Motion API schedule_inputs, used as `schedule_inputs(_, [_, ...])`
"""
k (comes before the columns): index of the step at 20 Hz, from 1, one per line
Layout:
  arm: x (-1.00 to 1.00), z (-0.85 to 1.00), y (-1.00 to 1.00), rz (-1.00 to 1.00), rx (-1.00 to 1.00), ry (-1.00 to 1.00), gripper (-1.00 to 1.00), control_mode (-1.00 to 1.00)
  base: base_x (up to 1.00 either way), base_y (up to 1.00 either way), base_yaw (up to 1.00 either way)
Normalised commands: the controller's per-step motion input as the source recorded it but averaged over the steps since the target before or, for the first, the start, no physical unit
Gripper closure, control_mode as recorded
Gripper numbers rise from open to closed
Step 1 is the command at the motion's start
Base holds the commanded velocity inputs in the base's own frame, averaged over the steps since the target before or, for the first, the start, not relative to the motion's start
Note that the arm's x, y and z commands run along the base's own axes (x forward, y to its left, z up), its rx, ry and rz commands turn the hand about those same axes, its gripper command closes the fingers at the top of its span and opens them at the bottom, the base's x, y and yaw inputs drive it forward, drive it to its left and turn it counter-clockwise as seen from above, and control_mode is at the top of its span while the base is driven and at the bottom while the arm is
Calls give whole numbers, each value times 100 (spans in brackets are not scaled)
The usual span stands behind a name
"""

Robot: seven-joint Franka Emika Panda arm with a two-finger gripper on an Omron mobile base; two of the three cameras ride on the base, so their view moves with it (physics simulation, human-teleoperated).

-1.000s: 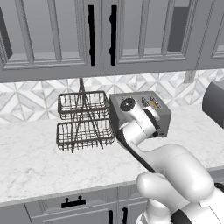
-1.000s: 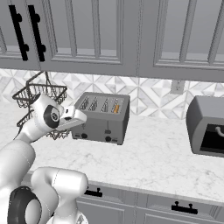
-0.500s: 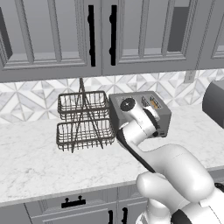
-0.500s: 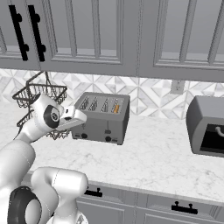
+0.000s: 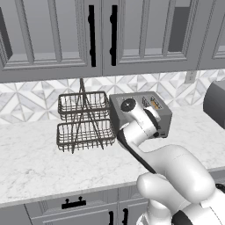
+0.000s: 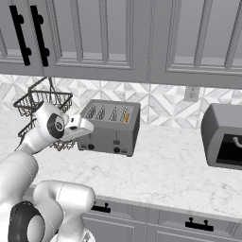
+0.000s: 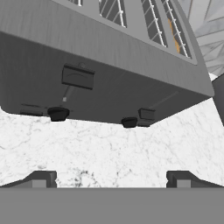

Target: Start the toaster. Once the lever pops up, take the bread to the plate on the dining counter.

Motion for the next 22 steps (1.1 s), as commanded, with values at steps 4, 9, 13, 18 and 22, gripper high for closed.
schedule_inputs(4, [0, 0, 0, 0, 0, 0, -100, -100, 0, 0, 0])
schedule_inputs(9, [0, 0, 0, 0, 0, 0, -100, -100, 0, 0, 0])
schedule_inputs(13, [0, 0, 0, 0, 0, 0, -100, -100, 0, 0, 0])
schedule_inputs(18, [0, 0, 0, 0, 0, 0, -100, -100, 0, 0, 0])
schedule_inputs(22, [0, 0, 0, 0, 0, 0, -100, -100, 0, 0, 0])
